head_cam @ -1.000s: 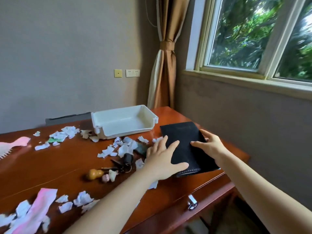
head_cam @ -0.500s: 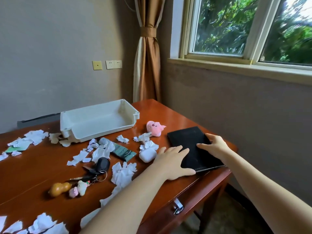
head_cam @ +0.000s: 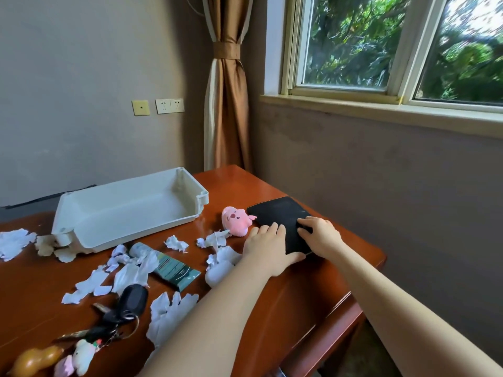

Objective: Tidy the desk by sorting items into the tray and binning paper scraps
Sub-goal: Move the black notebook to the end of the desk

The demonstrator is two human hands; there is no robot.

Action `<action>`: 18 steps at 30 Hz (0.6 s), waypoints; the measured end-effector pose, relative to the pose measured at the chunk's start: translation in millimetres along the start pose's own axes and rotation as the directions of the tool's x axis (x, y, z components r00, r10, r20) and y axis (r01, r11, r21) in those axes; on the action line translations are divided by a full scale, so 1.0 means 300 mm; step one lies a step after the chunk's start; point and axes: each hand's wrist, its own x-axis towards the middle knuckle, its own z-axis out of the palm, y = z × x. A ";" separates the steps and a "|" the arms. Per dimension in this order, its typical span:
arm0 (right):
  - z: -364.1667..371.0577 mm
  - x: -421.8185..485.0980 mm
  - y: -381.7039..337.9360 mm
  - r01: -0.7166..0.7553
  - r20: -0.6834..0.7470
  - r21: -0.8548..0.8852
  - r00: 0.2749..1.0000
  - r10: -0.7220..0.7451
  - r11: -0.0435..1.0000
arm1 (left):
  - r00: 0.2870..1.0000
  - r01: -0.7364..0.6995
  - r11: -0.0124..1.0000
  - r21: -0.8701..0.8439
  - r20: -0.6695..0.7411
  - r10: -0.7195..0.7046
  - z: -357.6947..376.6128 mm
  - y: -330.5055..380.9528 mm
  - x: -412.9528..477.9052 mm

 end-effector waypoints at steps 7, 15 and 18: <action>0.027 0.154 -0.006 0.053 0.022 0.045 0.998 -0.054 0.998 | 0.997 -0.032 0.981 0.192 0.079 0.017 -0.015 -0.069 0.131; 0.050 0.288 -0.024 0.083 0.047 0.000 0.995 -0.083 0.997 | 0.998 0.057 0.981 0.186 -0.004 -0.058 -0.002 -0.084 0.192; 0.055 0.293 -0.027 0.093 0.051 -0.013 0.994 -0.092 0.996 | 0.997 0.072 0.979 0.190 -0.023 -0.069 0.004 -0.080 0.188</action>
